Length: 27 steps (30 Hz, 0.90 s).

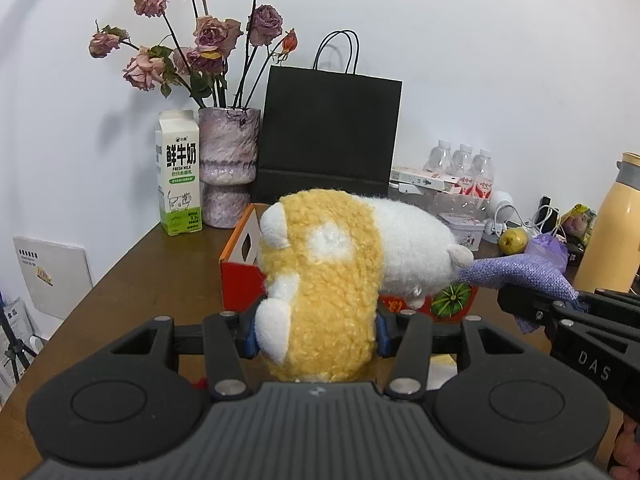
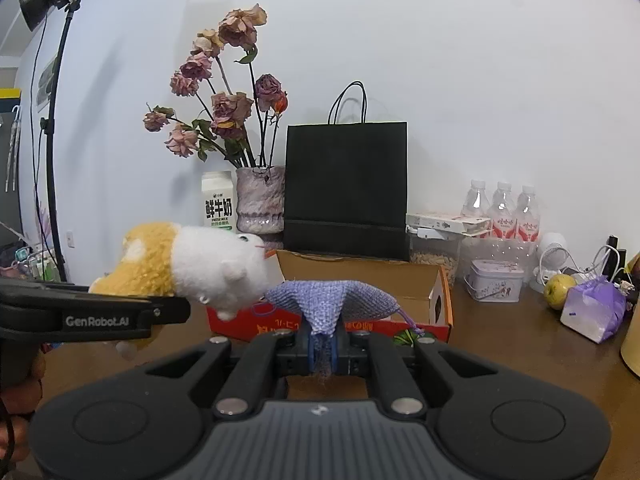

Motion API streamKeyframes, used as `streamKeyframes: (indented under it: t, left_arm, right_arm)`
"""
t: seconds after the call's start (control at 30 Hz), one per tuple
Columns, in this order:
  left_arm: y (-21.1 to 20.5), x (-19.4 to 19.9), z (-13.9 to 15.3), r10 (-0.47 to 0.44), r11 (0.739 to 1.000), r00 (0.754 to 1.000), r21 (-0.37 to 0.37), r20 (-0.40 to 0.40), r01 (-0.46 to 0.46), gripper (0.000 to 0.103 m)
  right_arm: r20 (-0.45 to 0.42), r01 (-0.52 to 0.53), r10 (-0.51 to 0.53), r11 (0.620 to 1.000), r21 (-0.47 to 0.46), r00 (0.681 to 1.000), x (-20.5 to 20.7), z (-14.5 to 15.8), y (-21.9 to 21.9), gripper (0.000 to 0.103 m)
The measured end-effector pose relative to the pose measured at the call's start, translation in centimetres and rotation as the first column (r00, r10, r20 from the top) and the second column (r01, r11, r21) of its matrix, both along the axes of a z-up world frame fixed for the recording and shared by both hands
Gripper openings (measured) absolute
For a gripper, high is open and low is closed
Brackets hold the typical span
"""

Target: Organize objects

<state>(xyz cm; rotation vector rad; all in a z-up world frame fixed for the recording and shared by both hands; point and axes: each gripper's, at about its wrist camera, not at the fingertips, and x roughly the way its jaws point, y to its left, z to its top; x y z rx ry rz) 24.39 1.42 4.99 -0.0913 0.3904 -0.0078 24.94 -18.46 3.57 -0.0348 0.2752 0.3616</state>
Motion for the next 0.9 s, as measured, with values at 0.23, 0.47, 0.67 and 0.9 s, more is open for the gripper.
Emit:
streamKeyframes:
  t: [0.23,0.47,0.67,0.9]
  left_arm:
    - [-0.2,2.3,0.6,0.013,1.0,1.0,0.009,0.001,-0.013,0.051]
    - [-0.2,5.0,1.4,0.032,0.999,0.999,0.004,0.002,-0.032,0.051]
    - [-0.2,7.4,1.6,0.047,0.999,0.999,-0.012,-0.006,-0.047,0.051]
    - [0.2,10.3,1.6,0.07,0.997,0.998,-0.026,-0.004,-0.07,0.051]
  right_arm:
    - [0.01,0.002,-0.002,1.0,-0.006,1.0,2.2,0.5,0.6,0.006]
    - [0.025,0.012,-0.012,1.0,0.0,1.0,4.8,1.1,1.1,0.006]
    - [0.023,0.022,-0.023,1.0,0.021,0.999,7.1,1.2,1.3,0.006]
    - [0.021,0.021,-0.021,1.0,0.023,1.0,10.1,1.1,1.8,0.006]
